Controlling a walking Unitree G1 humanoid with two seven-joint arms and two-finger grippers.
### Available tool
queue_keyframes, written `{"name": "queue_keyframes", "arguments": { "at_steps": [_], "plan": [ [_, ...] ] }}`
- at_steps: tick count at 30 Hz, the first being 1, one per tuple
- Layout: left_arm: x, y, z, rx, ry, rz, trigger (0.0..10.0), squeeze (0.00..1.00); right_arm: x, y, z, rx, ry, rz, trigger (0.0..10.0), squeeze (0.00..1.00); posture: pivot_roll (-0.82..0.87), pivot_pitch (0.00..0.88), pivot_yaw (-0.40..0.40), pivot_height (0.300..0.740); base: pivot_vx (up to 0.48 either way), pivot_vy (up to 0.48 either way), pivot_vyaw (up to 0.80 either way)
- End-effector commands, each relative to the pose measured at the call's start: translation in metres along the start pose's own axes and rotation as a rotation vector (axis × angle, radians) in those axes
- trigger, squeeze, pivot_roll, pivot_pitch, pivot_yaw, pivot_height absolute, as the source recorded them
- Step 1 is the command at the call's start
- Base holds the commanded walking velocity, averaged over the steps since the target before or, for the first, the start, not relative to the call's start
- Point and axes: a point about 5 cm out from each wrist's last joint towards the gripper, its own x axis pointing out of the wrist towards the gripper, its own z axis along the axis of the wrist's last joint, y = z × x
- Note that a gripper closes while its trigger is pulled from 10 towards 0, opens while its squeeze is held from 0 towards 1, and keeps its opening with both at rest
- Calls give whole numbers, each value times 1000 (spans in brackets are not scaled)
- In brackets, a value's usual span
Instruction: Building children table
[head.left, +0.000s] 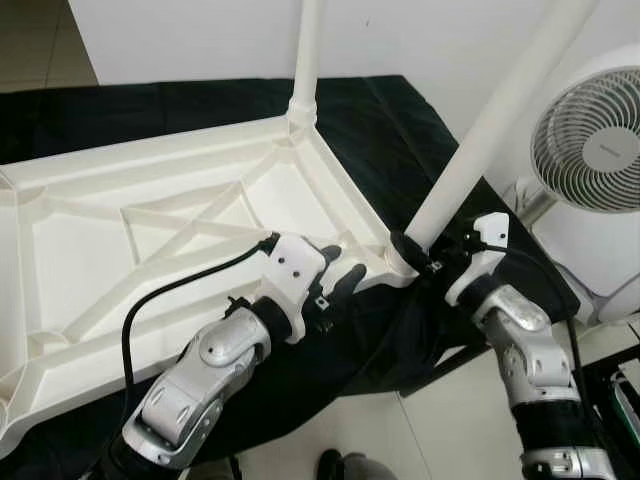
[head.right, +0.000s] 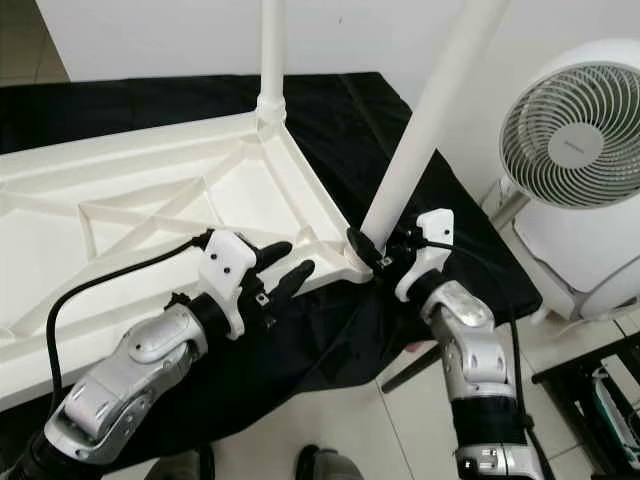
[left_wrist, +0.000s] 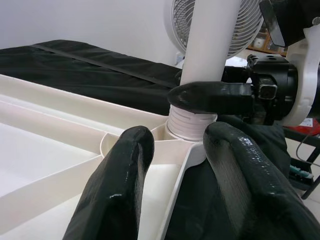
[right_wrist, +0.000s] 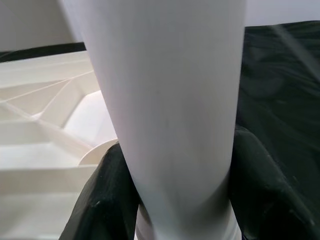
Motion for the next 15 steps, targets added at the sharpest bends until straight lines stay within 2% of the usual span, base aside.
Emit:
{"name": "queue_keyframes", "arguments": {
  "at_steps": [1,3,4,5,6,9,10,13,15],
  "plan": [
    [0,-12,-1,0,9,-164,10000,0,-2,5,-2,22,9,-50,10000,0,56,137,-80,740,0,0,0],
    [1,-11,-1,0,9,-165,10000,0,-2,13,-3,11,19,-150,10000,0,54,135,-80,740,0,0,0],
    [1,-11,-1,0,9,-165,10000,0,-2,13,-3,11,19,-150,10000,0,54,135,-80,740,0,0,0],
    [1,-11,-1,-2,9,-165,10000,0,-2,17,-3,22,15,-218,10000,0,52,131,-81,740,0,0,0],
    [1,-11,-1,-2,9,-165,10000,0,-2,17,-3,22,15,-218,10000,0,52,131,-81,740,0,0,0],
    [2,-11,-1,-7,9,-166,10000,0,-4,30,-2,25,29,-450,10000,0,49,125,-81,740,0,0,0],
    [2,-11,-1,-7,9,-166,10000,0,-4,30,-2,25,29,-450,10000,0,49,125,-81,740,0,0,0],
    [1,-12,-2,-12,9,-168,10000,0,-3,43,-1,26,47,-554,10000,0,48,120,-82,740,0,0,0],
    [2,-12,-2,-12,10,-169,10000,0,1,52,-2,75,48,-538,10000,0,53,113,-85,740,0,0,0]
  ]
}}
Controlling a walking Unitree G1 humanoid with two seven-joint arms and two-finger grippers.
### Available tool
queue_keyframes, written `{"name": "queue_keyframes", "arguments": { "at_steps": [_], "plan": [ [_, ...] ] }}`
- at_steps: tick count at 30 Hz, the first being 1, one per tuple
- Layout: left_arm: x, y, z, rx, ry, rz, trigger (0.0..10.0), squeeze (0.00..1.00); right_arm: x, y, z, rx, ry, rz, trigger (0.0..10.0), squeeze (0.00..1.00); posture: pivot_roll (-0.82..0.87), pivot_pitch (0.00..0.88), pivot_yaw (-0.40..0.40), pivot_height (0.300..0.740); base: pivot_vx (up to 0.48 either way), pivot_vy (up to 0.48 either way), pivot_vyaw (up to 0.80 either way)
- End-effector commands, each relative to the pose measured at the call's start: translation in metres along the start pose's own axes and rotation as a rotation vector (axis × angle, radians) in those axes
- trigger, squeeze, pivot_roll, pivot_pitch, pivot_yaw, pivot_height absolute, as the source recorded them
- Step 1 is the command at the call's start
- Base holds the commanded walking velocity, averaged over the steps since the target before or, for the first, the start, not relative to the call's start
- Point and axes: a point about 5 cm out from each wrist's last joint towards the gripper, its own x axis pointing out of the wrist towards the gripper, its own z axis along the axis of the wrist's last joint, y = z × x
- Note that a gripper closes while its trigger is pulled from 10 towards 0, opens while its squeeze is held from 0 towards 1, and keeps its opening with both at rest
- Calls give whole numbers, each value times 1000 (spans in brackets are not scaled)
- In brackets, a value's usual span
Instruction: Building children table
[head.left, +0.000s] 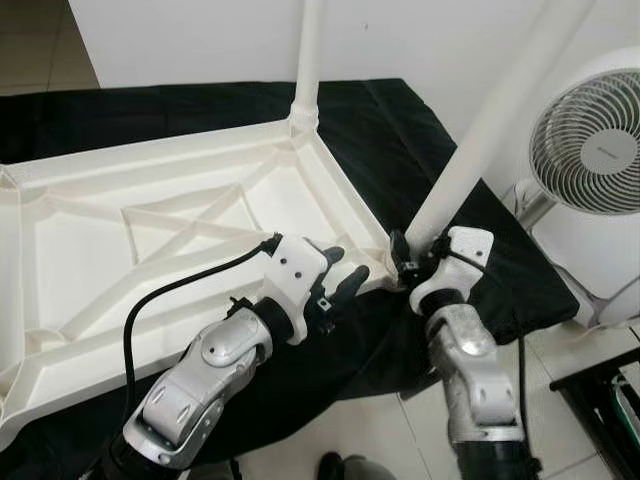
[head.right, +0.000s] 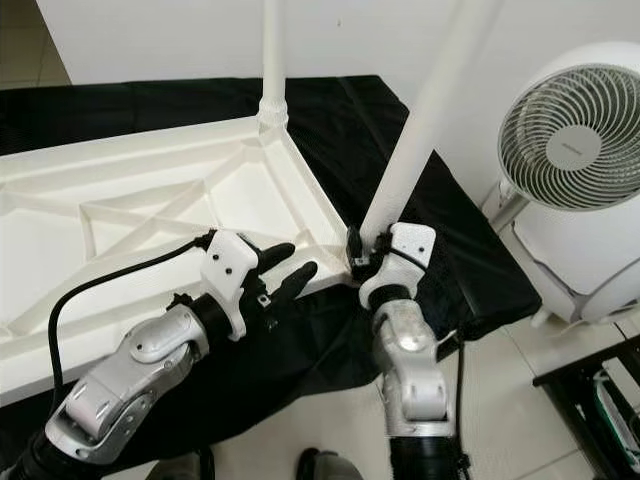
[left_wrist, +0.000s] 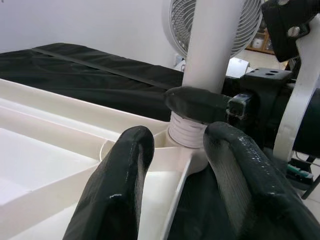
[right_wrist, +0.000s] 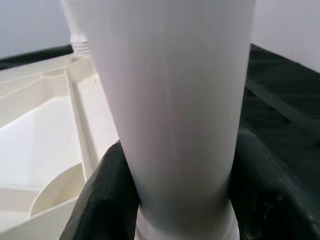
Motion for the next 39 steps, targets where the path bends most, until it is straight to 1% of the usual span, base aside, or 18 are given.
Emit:
{"name": "queue_keyframes", "arguments": {
  "at_steps": [1,5,6,7,10,12,13,14,15,16,19,21,23,26,27,29,31,39],
  "plan": [
    [1,-11,-2,-9,8,-158,10000,0,-4,2,-4,22,23,-25,10000,0,53,113,-85,740,0,0,0],
    [2,-10,-2,-12,5,-153,10000,0,-4,0,-3,24,18,-10,10000,0,52,108,-86,740,0,0,0],
    [2,-9,-1,-11,4,-150,10000,0,-3,-1,-3,28,19,15,10000,702,52,108,-86,740,0,0,0],
    [2,-9,-1,-9,3,-147,10000,0,-2,-2,-3,38,19,42,10000,1000,55,103,-88,740,0,0,0],
    [2,-7,-1,-10,0,-141,10000,0,-1,-5,-4,62,21,98,10000,1000,55,103,-88,740,0,0,0],
    [2,-7,-1,-12,0,-139,10000,0,2,-12,-1,60,6,131,10000,1000,55,103,-88,740,0,0,0],
    [2,-7,-1,-12,0,-139,10000,0,2,-12,-1,60,6,131,10000,1000,55,103,-88,740,0,0,0],
    [2,-7,-2,-13,-1,-138,10000,0,5,-19,0,54,1,151,10000,1000,55,103,-88,740,0,0,0],
    [2,-7,-2,-14,-1,-138,10000,0,9,-27,0,47,10,198,10000,0,55,103,-88,740,0,0,0],
    [2,-7,-2,-15,-1,-138,10000,0,12,-33,0,20,17,258,10000,0,55,103,-88,740,0,0,0],
    [2,-7,-2,-15,-1,-138,10000,0,14,-37,0,-1,25,291,10000,0,55,103,-88,740,0,0,0],
    [3,-7,-1,-14,-2,-139,10000,0,16,-42,0,-58,29,358,10000,0,52,106,-88,740,0,0,0],
    [3,-7,-1,-13,-2,-139,10000,0,18,-44,-1,-73,33,378,10000,0,52,106,-88,740,0,0,0],
    [4,-7,0,-13,-4,-138,10000,0,27,-49,1,-130,20,474,10000,0,51,113,-83,740,0,0,0],
    [4,-7,0,-13,-4,-138,10000,0,27,-49,1,-130,20,474,10000,0,51,113,-83,740,0,0,0],
    [5,-7,1,-14,-7,-137,10000,0,30,-45,-1,-144,29,576,10000,0,52,112,-83,740,0,0,0],
    [5,-6,1,-14,-9,-137,10000,0,33,-42,-4,-158,38,637,10000,0,53,112,-81,740,0,0,0],
    [6,-7,2,-19,-12,-137,10000,0,44,-40,-10,-170,56,698,10000,0,60,109,-80,740,0,0,0]
  ]
}}
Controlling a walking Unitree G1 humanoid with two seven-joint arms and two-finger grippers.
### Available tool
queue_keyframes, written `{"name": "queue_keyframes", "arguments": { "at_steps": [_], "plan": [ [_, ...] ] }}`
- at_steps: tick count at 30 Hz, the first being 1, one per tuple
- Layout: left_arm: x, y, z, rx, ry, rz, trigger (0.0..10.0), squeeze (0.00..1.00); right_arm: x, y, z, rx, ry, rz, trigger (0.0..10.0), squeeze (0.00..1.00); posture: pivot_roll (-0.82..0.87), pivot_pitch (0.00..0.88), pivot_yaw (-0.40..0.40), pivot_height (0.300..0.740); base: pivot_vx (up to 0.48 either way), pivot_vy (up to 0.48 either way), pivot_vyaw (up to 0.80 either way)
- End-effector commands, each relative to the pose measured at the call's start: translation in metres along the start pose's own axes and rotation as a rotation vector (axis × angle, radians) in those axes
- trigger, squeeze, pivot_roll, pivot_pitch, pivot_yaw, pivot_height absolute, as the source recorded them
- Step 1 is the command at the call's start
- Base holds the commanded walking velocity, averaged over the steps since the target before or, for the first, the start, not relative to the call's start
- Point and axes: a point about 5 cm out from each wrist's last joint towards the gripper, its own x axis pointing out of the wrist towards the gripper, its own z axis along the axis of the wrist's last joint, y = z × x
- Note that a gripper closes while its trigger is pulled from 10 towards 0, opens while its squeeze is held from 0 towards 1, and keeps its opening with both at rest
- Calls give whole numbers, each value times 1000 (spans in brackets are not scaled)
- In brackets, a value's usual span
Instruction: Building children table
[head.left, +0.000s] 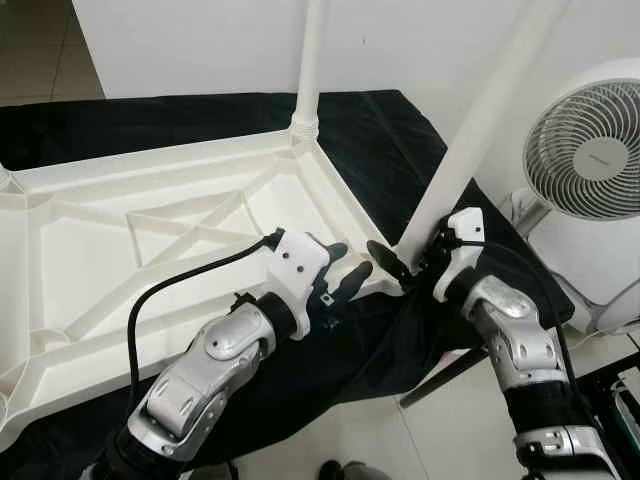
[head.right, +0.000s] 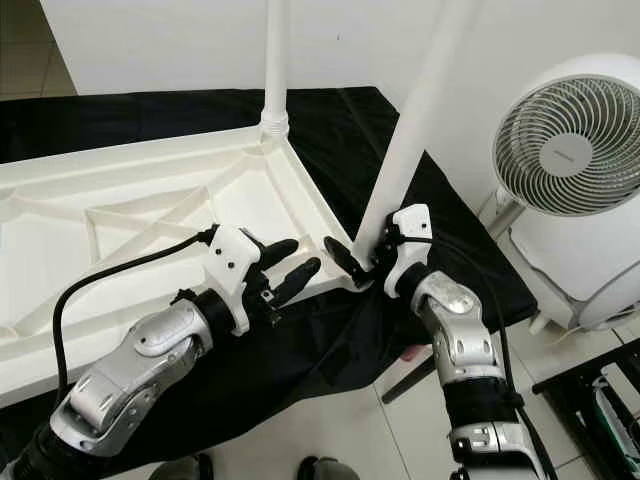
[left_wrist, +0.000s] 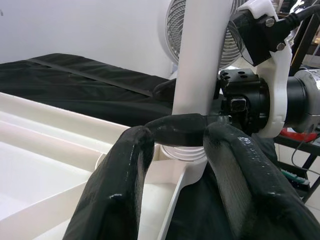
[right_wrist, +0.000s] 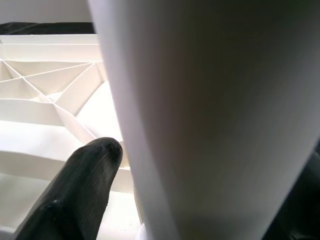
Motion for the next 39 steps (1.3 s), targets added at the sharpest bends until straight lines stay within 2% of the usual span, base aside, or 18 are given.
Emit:
{"name": "queue_keyframes", "arguments": {
  "at_steps": [1,2,3,4,17,18,19,20,24,26,28,30,33,36,39],
  "plan": [
    [1,-8,0,-1,3,-129,10000,0,2,-2,-6,-15,27,14,7490,0,60,109,-80,740,0,0,0],
    [1,-8,0,0,2,-128,10000,0,2,-3,-9,-13,29,19,3843,0,65,110,-82,740,0,0,0],
    [1,-8,0,0,2,-128,10000,0,2,-3,-9,-13,29,19,3843,0,65,110,-82,740,0,0,0],
    [1,-8,0,0,2,-126,10000,0,3,-4,-11,-14,32,21,0,0,65,110,-82,740,0,0,0],
    [1,-9,0,-13,2,-127,10000,0,-6,0,-16,25,-5,31,0,0,59,115,-84,740,0,0,0],
    [1,-10,0,-15,2,-130,10000,0,-7,2,-15,32,-8,18,4549,0,50,118,-81,740,0,0,0],
    [1,-10,0,-15,2,-130,10000,0,-7,2,-15,32,-8,18,4549,0,50,118,-81,740,0,0,0],
    [1,-11,-1,-19,2,-134,10000,0,-9,7,-13,50,-16,-37,10000,0,43,124,-84,740,0,0,0],
    [1,-12,-1,-23,3,-136,10000,0,-10,10,-13,44,-3,-112,10000,0,42,125,-85,740,0,0,0],
    [0,-13,-1,-28,3,-138,10000,0,-11,14,-15,48,17,-203,10000,0,41,127,-87,740,0,0,0],
    [0,-13,-2,-30,4,-138,10000,0,-11,18,-16,69,20,-246,10000,0,41,128,-89,740,0,0,0],
    [1,-13,-2,-32,5,-139,10000,0,-10,26,-16,104,22,-343,10000,0,41,128,-89,740,0,0,0],
    [0,-14,-2,-33,5,-139,10000,0,-10,28,-16,116,26,-378,10000,0,42,127,-91,740,0,0,0],
    [-1,-14,-2,-37,6,-139,10000,0,-8,42,-18,163,46,-574,10000,0,44,126,-93,740,0,0,0],
    [-1,-15,-2,-39,7,-139,10000,0,-7,49,-17,169,47,-653,10000,0,49,123,-93,740,0,0,0]
  ]
}}
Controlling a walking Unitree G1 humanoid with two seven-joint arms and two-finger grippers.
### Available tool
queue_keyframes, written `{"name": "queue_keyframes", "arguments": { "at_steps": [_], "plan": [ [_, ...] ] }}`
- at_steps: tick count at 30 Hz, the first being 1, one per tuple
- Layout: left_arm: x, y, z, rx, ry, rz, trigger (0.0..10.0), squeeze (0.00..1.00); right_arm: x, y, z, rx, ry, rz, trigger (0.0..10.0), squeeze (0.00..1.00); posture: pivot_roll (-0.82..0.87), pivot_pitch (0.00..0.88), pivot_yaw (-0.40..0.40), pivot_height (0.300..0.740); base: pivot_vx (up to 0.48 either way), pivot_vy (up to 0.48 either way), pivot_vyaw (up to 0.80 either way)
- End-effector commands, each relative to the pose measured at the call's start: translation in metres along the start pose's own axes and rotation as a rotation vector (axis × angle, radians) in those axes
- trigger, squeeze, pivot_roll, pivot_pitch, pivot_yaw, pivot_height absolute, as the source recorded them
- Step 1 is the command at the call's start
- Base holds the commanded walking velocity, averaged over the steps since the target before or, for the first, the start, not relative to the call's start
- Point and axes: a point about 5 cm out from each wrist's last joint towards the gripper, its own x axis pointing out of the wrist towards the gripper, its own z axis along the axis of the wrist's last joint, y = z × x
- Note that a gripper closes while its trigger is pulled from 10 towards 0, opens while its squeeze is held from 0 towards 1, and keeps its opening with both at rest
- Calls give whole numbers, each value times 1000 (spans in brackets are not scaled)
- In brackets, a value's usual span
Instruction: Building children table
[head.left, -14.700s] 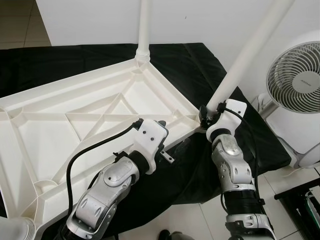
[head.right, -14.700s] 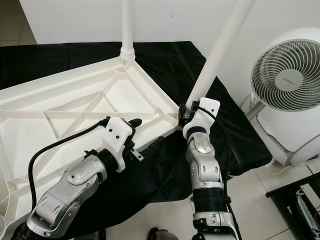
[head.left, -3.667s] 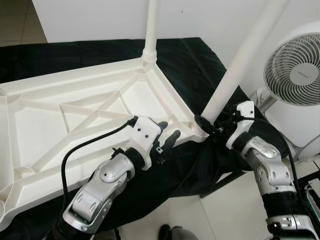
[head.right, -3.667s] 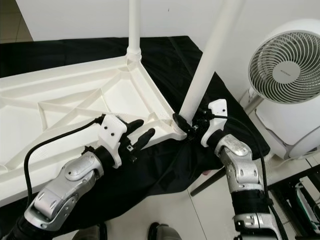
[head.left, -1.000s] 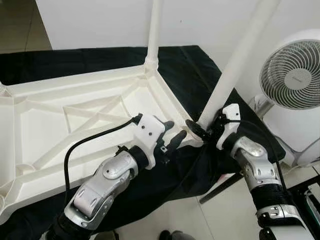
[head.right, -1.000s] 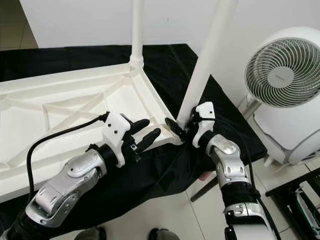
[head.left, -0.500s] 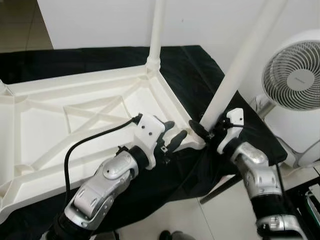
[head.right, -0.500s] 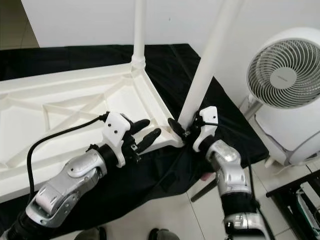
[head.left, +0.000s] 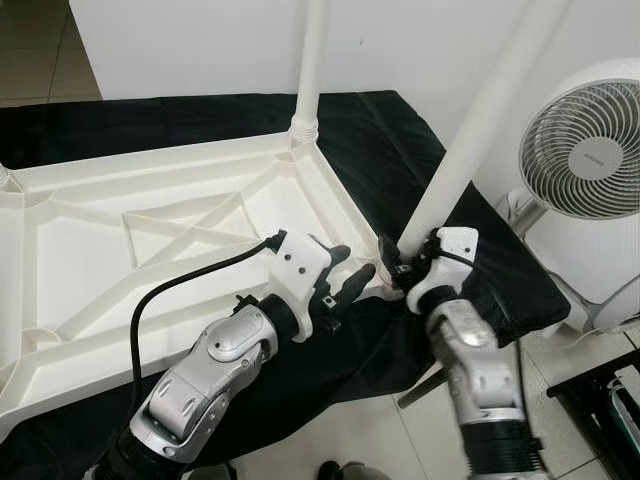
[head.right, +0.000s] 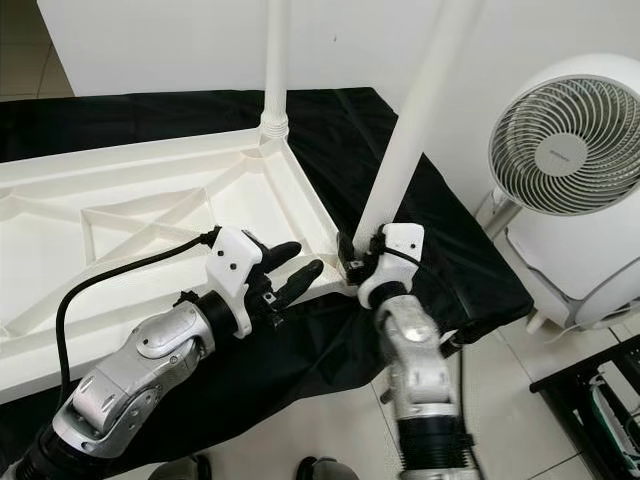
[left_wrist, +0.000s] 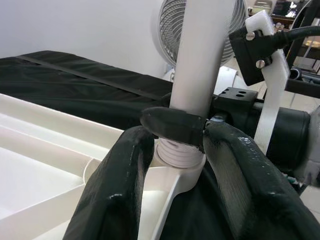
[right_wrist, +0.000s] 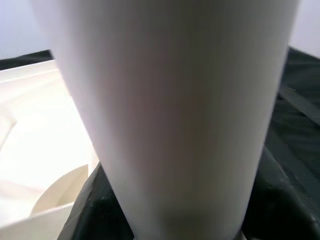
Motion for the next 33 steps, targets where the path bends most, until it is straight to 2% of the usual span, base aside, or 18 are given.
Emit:
{"name": "queue_keyframes", "arguments": {
  "at_steps": [1,5,8,9,20,21,22,25,26,31,33],
  "plan": [
    [-1,-11,0,-13,3,-129,10000,0,-6,-4,-13,-9,70,-82,10000,0,49,123,-93,740,0,0,0],
    [-1,-12,0,-17,5,-129,10000,0,-9,9,-15,10,95,-105,10000,0,54,120,-94,740,0,0,0],
    [-1,-12,0,-16,5,-128,10000,0,-10,7,-13,12,91,-111,10000,0,54,120,-94,740,0,0,0],
    [-1,-12,0,-17,5,-128,10000,0,-9,5,-12,22,87,-109,10000,1000,54,120,-94,740,0,0,0],
    [-1,-12,1,-22,3,-129,10000,0,-8,-1,-3,57,63,16,10000,1000,50,112,-94,740,0,0,0],
    [-1,-12,1,-23,3,-130,10000,0,-8,-4,-2,61,67,85,10000,945,49,112,-94,740,0,0,0],
    [-1,-12,1,-27,3,-130,10000,0,-7,-8,1,41,66,180,10000,0,49,112,-94,740,0,0,0],
    [-1,-13,1,-29,3,-130,10000,0,-6,-11,3,26,65,242,10000,0,49,112,-94,740,0,0,0],
    [-1,-13,1,-31,3,-130,10000,0,-5,-16,6,-6,56,302,10000,0,46,115,-91,740,0,0,0],
    [-1,-12,2,-30,3,-128,10000,0,1,-24,10,-69,36,371,10000,0,47,115,-89,740,0,0,0],
    [0,-11,2,-27,2,-124,10000,0,7,-32,10,-128,42,454,10000,0,55,120,-83,740,0,0,0]
  ]
}}
